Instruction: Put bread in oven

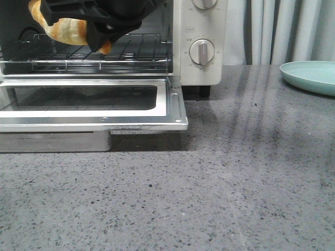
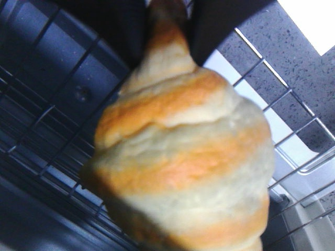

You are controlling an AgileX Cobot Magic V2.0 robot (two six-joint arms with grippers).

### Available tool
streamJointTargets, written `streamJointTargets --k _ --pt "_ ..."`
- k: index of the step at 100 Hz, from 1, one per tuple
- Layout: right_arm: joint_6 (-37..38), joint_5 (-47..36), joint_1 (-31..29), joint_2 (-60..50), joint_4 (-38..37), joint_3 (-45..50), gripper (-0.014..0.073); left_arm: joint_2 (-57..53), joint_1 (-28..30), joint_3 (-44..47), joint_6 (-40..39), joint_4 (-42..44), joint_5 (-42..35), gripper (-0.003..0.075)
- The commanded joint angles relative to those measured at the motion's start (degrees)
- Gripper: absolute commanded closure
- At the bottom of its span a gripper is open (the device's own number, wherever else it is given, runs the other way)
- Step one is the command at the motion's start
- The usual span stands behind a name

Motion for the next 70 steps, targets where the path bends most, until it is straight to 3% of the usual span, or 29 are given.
streamJointTargets --k 1,4,11,38,48,65,70 --pt "1.4 -4.7 -0.3 -2.8 -0.4 -2.2 0.0204 0.5 0.0 -1.8 0.0 -1.5 -2.4 0.0741" --pt "2.1 -4.8 -0.3 -2.8 -0.4 -2.2 0.0113 0.5 0.0 -1.8 0.0 -1.5 -2.4 0.0741" --pt "2.7 -5.0 -0.3 -2.8 -0.4 -2.3 -0.0001 0.5 0.0 -1.8 0.0 -1.5 -2.4 0.0741" --pt "2.7 -1.7 2.9 -7.2 -0.4 -3.0 0.0002 0.5 0.0 -1.8 0.0 -1.6 -8.4 0.0741" --pt "2.7 4.5 5.5 -9.7 -0.4 -3.0 0.0131 0.5 0.0 -1.8 0.0 -1.6 -11.4 0.0741" --pt "2.7 12.6 11.7 -17.1 -3.0 1.1 0.0663 0.5 0.0 -1.8 0.0 -1.6 -21.7 0.0741" --pt "2.8 13.6 13.0 -20.2 -4.6 3.2 0.0656 0.5 0.0 -1.8 0.0 -1.6 -23.5 0.0741"
